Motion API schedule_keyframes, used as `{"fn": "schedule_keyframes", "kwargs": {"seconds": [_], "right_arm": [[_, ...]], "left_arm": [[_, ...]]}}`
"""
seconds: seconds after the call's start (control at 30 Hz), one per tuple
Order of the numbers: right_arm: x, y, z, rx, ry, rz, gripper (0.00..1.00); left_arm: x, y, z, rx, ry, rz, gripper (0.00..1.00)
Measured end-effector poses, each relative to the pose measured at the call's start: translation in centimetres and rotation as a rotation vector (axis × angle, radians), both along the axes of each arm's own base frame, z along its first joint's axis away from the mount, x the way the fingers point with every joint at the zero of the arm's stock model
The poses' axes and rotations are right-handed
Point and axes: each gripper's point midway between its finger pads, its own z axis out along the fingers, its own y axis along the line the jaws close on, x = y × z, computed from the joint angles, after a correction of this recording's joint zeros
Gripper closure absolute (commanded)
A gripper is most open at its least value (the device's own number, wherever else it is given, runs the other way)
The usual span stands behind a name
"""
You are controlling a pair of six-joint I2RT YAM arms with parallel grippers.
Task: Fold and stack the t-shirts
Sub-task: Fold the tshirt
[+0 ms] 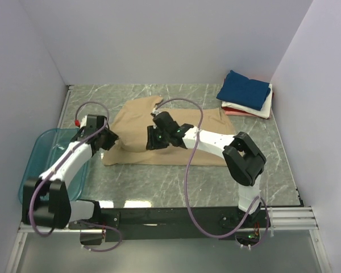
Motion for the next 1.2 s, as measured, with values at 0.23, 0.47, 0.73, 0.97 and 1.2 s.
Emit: {"fn": "schedule_keyframes", "kwargs": {"seconds": [0.23, 0.47, 0.73, 0.97, 1.2], "right_arm": [[-1.6, 3.4, -0.8, -0.014, -0.007, 0.075, 0.59], [-1.0, 4.0, -2.5, -0.054, 0.012, 0.073, 0.59], [1.8, 5.3, -2.3, -0.075, -0.018, 0.062, 0.59], [8.1, 2.8, -2.2, -0.089, -0.018, -0.041, 0.59], [12.3, -2.6, -1.2, -0.111, -0.031, -0.155, 0.59]], "left_arm": [[-2.5, 0.0, -0.1, 0.009, -0.001, 0.010, 0.77], [-3.2, -1.5, -3.4, 0.032, 0.103, -0.039, 0.78], [-0.2, -2.5, -5.4, 0.053, 0.185, -0.060, 0.77], [7.0, -4.2, -3.7, 0.057, 0.133, -0.102, 0.73], [8.3, -4.4, -2.7, 0.061, 0.109, -0.118, 0.66]]}}
